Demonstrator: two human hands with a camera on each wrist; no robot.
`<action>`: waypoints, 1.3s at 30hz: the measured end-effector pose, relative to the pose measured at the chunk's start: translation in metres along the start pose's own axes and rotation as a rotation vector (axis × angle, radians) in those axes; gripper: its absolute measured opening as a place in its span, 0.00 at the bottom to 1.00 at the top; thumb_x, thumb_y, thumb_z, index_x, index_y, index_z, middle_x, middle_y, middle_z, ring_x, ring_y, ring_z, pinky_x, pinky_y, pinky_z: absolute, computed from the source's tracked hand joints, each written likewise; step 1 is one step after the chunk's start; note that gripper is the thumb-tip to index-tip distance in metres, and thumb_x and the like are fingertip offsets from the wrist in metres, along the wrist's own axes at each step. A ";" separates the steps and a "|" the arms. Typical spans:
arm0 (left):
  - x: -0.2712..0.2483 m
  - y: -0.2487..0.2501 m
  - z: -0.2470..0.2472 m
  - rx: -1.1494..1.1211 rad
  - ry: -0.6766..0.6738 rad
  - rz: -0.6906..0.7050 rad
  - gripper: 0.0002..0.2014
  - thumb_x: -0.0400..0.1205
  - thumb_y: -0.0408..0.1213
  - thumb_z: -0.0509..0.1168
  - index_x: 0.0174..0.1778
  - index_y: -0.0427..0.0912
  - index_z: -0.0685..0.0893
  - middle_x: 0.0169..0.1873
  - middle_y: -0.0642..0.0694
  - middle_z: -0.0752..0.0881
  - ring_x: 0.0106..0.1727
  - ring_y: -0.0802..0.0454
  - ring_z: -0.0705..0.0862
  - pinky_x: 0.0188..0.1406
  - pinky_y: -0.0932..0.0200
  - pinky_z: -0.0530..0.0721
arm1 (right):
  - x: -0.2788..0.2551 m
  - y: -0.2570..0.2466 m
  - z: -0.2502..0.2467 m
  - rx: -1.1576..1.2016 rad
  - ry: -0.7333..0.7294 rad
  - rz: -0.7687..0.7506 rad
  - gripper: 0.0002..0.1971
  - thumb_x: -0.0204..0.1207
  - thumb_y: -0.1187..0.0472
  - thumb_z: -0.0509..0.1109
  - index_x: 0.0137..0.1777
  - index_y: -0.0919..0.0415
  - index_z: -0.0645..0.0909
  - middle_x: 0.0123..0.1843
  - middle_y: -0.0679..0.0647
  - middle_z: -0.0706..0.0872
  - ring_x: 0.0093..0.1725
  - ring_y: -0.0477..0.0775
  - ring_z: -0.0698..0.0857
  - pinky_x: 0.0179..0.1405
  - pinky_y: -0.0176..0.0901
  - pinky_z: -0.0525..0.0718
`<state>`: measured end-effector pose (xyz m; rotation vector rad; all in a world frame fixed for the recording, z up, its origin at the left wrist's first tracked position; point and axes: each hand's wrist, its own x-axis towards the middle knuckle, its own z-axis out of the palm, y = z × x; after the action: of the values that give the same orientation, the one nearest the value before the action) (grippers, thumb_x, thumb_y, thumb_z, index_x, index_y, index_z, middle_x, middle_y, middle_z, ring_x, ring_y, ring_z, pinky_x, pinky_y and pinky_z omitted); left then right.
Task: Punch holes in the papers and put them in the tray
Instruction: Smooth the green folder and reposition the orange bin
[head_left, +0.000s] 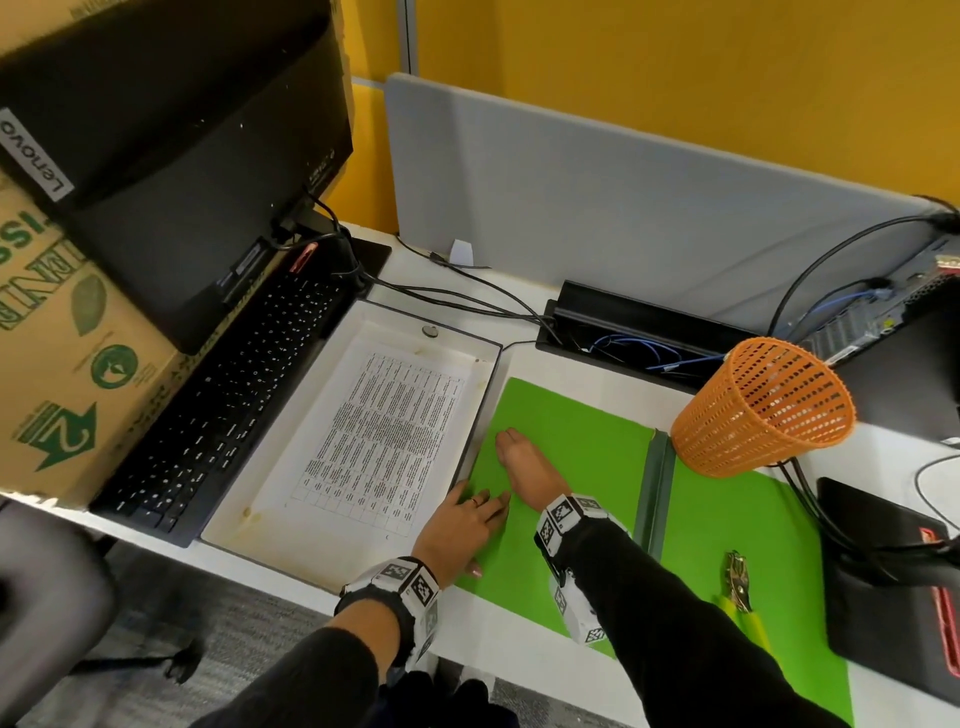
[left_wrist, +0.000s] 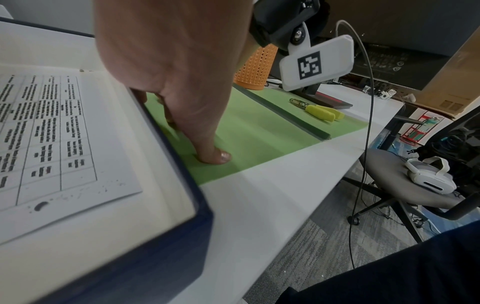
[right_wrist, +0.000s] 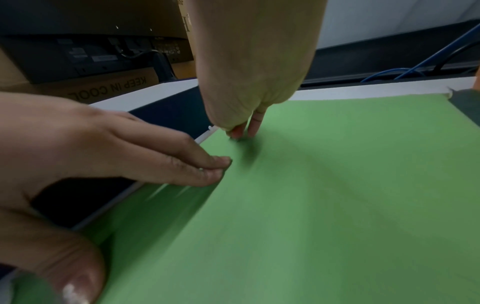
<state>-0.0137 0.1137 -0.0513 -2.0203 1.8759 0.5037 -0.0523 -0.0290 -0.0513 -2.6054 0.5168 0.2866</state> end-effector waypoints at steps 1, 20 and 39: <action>0.000 0.000 -0.001 0.001 -0.003 0.001 0.46 0.75 0.47 0.71 0.83 0.38 0.52 0.83 0.43 0.55 0.82 0.41 0.60 0.82 0.39 0.48 | 0.001 0.001 -0.002 0.010 0.008 0.011 0.17 0.69 0.85 0.58 0.54 0.70 0.75 0.55 0.68 0.80 0.41 0.54 0.71 0.39 0.43 0.67; 0.069 0.035 -0.082 0.187 -0.069 0.141 0.35 0.80 0.42 0.68 0.81 0.38 0.61 0.82 0.42 0.59 0.79 0.40 0.64 0.81 0.39 0.54 | -0.081 0.098 -0.188 0.094 0.564 0.352 0.13 0.76 0.71 0.56 0.34 0.55 0.66 0.33 0.57 0.71 0.35 0.51 0.69 0.36 0.52 0.74; 0.090 0.052 -0.075 0.183 -0.125 0.180 0.43 0.77 0.46 0.70 0.82 0.39 0.54 0.84 0.41 0.51 0.78 0.39 0.68 0.80 0.37 0.59 | -0.145 0.162 -0.222 0.201 0.648 0.639 0.14 0.65 0.77 0.73 0.29 0.59 0.77 0.33 0.59 0.84 0.34 0.55 0.84 0.44 0.46 0.87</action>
<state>-0.0576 -0.0047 -0.0279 -1.6761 1.9594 0.4738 -0.2250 -0.2242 0.1175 -2.2233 1.5107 -0.4168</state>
